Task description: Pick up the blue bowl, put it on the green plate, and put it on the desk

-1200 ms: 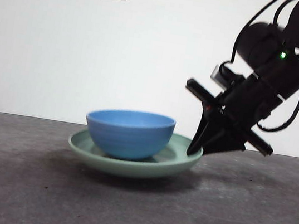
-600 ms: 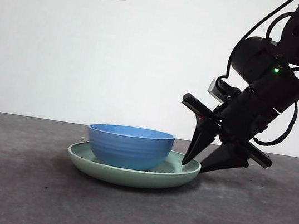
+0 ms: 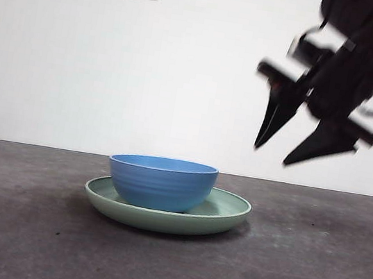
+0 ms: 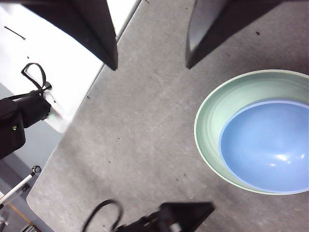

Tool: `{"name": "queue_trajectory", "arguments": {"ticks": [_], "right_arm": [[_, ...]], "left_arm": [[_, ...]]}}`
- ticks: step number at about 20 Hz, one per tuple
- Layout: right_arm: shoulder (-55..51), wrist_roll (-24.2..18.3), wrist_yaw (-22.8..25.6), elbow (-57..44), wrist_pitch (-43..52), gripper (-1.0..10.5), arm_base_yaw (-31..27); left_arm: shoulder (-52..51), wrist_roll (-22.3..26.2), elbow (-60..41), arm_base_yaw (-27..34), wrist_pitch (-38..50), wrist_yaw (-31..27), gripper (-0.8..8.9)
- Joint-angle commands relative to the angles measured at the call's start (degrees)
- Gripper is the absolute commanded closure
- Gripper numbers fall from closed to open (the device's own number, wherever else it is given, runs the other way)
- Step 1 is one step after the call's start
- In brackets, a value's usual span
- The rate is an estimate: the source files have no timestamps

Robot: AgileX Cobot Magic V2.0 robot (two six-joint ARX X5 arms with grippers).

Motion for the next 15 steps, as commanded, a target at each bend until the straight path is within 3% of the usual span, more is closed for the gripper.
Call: {"name": "queue_trajectory", "arguments": {"ticks": [1,7,15], "right_arm": [[-6.1,-5.7,-1.5,0.5,-3.8,7.0,1.0],[-23.2,-11.7,-4.9,0.5,-18.4,7.0,4.3],[-34.0,-12.8,-6.7,0.5,-30.8,7.0,7.6]], "left_arm": [[0.3,1.1,0.3,-0.4,0.4,0.3,5.92],[0.3,1.1,0.3,-0.4,0.4,0.3,5.92],[0.3,1.1,0.3,-0.4,0.4,0.3,5.92]]}}
